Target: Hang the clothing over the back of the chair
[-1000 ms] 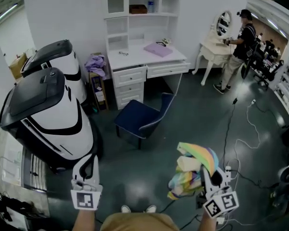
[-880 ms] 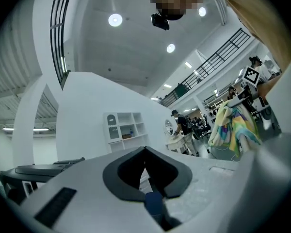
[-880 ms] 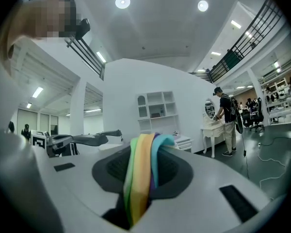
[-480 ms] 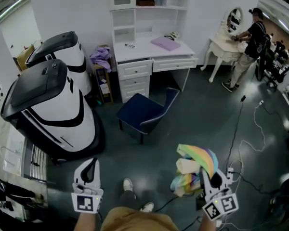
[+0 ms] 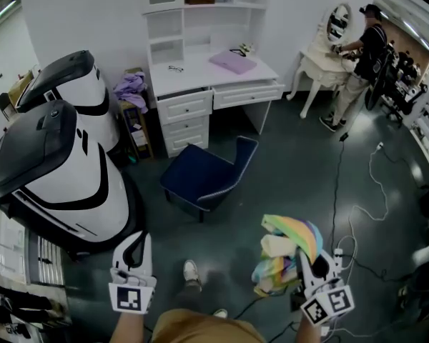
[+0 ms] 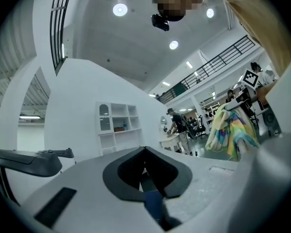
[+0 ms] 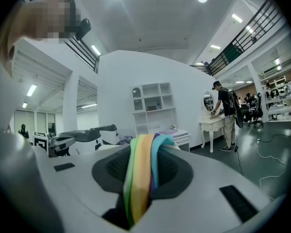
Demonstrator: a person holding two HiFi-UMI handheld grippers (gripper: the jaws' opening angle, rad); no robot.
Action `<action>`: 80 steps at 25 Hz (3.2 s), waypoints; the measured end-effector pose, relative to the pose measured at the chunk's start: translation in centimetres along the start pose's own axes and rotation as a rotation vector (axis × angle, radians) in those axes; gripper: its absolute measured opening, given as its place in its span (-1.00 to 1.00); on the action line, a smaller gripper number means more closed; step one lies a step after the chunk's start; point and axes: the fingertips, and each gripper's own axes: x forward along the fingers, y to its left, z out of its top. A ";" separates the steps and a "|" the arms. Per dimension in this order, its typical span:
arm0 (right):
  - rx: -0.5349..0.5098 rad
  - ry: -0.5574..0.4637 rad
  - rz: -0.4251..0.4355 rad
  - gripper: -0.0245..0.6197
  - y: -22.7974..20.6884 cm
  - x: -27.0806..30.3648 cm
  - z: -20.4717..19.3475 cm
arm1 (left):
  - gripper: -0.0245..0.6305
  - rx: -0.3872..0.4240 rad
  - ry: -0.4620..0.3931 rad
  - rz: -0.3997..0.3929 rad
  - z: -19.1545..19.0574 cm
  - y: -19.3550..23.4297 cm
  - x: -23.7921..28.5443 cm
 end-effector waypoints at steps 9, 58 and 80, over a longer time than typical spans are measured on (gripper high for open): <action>-0.040 0.038 -0.064 -0.64 0.1 14.8 3.8 | -0.91 -0.084 -0.034 -0.078 -1.1 8.3 14.8; -0.143 0.151 0.006 -0.64 -14.2 38.7 3.7 | -0.91 -0.040 -0.004 -0.035 1.4 11.4 36.9; -0.307 0.245 0.162 -0.63 -12.9 46.9 1.5 | -0.91 -0.035 0.033 0.072 0.8 12.7 36.2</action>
